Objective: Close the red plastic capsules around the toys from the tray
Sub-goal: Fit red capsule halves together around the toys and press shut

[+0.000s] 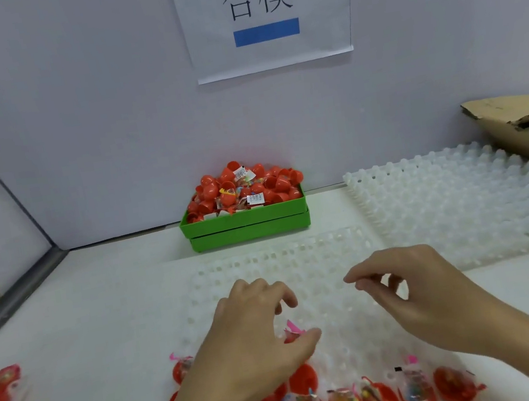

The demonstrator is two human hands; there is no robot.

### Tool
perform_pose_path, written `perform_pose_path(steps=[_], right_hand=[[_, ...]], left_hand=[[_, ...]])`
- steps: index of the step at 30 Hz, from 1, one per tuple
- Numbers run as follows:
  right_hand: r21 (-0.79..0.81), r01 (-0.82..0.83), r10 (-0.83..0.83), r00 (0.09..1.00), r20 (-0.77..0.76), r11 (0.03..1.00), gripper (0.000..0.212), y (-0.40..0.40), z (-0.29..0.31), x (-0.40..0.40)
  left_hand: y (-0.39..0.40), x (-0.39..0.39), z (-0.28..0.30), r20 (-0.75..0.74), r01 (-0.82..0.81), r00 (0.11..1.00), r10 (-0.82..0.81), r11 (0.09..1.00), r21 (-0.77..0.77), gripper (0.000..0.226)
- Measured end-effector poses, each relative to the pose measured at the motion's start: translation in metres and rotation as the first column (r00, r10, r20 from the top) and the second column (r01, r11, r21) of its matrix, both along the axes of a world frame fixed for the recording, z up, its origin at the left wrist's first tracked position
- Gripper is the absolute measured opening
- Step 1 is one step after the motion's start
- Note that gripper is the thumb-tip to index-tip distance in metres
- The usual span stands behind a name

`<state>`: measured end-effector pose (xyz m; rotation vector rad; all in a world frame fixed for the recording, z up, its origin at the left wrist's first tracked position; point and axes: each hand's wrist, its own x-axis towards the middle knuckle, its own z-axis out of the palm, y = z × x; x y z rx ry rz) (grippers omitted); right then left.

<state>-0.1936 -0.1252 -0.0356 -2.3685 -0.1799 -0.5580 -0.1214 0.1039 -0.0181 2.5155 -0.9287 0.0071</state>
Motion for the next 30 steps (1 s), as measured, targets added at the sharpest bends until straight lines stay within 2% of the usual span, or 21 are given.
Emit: perform_pose_path(steps=[4,10,17,24,30], right_hand=[[-0.008,-0.019,0.019,1.000,0.001,1.000,0.030,0.0013,-0.0061,0.0005],[-0.025,-0.034,0.034,0.999,-0.004,0.999,0.030,0.0028,-0.0092,0.0003],[-0.021,-0.030,0.030,0.999,-0.012,0.999,0.030,0.0016,-0.0112,0.0014],[-0.033,-0.024,0.024,1.000,-0.005,0.999,0.030,0.0011,-0.0101,0.0008],[-0.039,-0.029,0.029,1.000,0.000,0.999,0.030,0.0002,-0.0108,0.0014]], left_hand=[[-0.0037,-0.0076,0.0009,-0.022,0.013,1.000,-0.012,0.997,0.071,0.038],[-0.0059,-0.0096,-0.0031,-0.046,-0.007,0.999,0.010,0.998,0.058,0.022],[-0.0046,-0.0071,-0.0027,0.005,0.042,0.999,-0.042,0.999,0.024,0.009],[-0.0019,-0.0041,-0.0009,-0.008,0.022,1.000,-0.021,0.991,0.132,0.030],[-0.0078,-0.0063,-0.0057,0.083,-0.024,0.996,0.010,0.986,0.163,0.028]])
